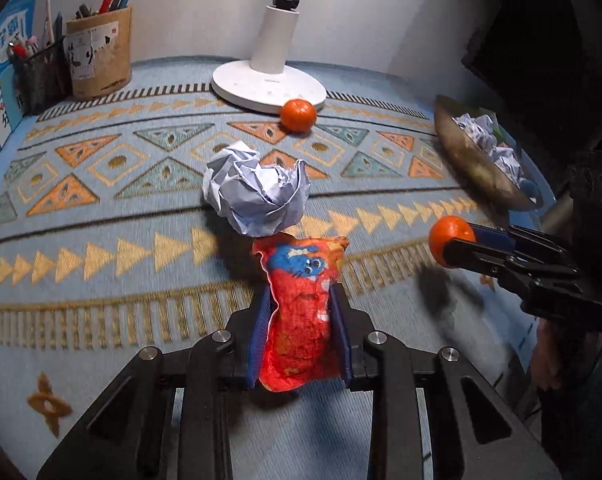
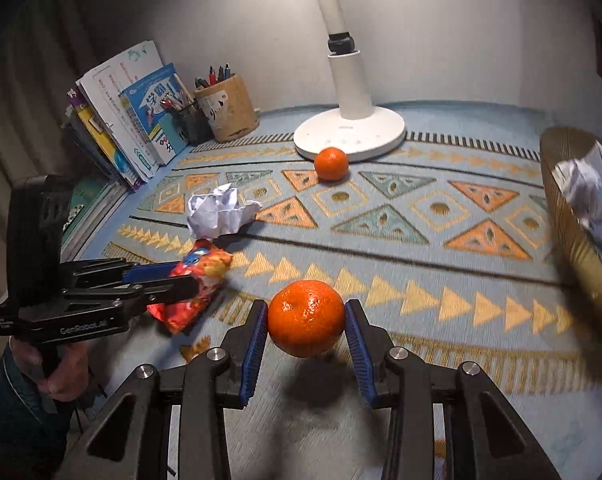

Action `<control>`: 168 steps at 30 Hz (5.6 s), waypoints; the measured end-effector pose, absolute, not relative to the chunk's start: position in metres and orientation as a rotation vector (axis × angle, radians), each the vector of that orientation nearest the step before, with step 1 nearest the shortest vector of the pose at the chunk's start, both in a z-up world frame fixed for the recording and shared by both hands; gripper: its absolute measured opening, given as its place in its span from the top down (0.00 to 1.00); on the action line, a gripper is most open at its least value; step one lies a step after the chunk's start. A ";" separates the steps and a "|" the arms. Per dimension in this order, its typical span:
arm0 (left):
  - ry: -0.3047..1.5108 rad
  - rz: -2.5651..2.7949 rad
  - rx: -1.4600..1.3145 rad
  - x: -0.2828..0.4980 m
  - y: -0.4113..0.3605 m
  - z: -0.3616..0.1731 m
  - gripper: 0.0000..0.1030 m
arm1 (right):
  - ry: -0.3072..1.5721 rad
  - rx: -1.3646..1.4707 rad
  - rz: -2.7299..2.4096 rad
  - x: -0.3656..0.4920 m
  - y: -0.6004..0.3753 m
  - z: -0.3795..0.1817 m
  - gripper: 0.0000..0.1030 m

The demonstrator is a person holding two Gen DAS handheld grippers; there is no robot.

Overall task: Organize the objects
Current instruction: 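Grasp the red snack bag with the left tool while the right grasps an orange, then carry the red bag and orange over the amber bowl, then open both tools to drop the bag and orange into the bowl, then withdraw both open tools back over the rug toward the paper ball, then grasp the paper ball with the left tool while the right grasps the last orange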

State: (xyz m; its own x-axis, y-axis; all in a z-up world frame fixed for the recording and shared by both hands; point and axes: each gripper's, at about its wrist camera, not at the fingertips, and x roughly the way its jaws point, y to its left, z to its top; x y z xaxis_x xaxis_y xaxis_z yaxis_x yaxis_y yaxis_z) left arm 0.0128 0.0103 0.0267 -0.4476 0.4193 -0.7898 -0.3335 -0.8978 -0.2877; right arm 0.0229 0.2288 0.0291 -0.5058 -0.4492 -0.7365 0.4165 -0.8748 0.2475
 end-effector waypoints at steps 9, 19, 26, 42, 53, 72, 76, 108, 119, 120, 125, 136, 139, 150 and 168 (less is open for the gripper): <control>-0.110 2.252 -1.296 0.042 0.016 0.018 0.66 | -0.034 1.170 -2.397 0.034 0.234 0.007 0.63; 0.005 2.442 -1.286 0.054 0.042 0.019 0.44 | 0.010 1.187 -2.394 0.034 0.230 0.002 0.62; 0.048 2.470 -1.245 0.070 0.050 0.027 0.73 | 0.030 1.066 -2.443 0.048 0.231 0.015 0.63; -0.036 2.365 -0.806 -0.001 0.214 0.167 0.72 | -0.210 0.743 -3.046 0.056 0.433 0.182 0.63; -0.004 2.317 -0.863 -0.074 0.324 0.124 0.68 | -0.490 1.026 -3.096 -0.005 0.528 0.125 0.63; -0.108 2.539 -0.695 0.027 0.137 0.196 0.09 | -0.426 0.919 -2.847 0.044 0.425 0.159 0.43; -0.105 2.742 -0.698 0.059 0.061 0.197 0.02 | -0.343 0.904 -2.705 0.055 0.348 0.150 0.37; -0.180 2.957 -1.092 0.046 -0.047 0.047 0.02 | 0.009 1.189 -2.680 0.014 0.217 0.006 0.14; -0.201 2.925 -1.069 0.049 -0.047 0.047 0.02 | -0.017 1.191 -2.690 0.014 0.221 0.006 0.06; -0.194 2.916 -1.067 0.050 -0.046 0.047 0.02 | -0.020 1.194 -2.688 0.014 0.221 0.006 0.05; -0.147 2.901 -1.061 0.051 -0.040 0.048 0.02 | -0.024 1.207 -2.679 0.013 0.221 0.005 0.05; 0.033 2.729 -1.170 0.019 0.006 0.048 0.02 | 0.113 1.314 -2.584 -0.047 0.192 0.031 0.03; -0.009 2.664 -1.282 -0.006 0.012 0.037 0.03 | 0.048 1.313 -2.585 -0.088 0.184 0.030 0.03; 0.067 2.695 -1.299 -0.019 0.024 0.022 0.47 | 0.176 1.262 -2.627 -0.153 0.128 0.001 0.32; -0.001 2.738 -1.148 -0.006 0.016 0.034 0.58 | -0.049 1.192 -2.581 -0.099 0.172 0.013 0.65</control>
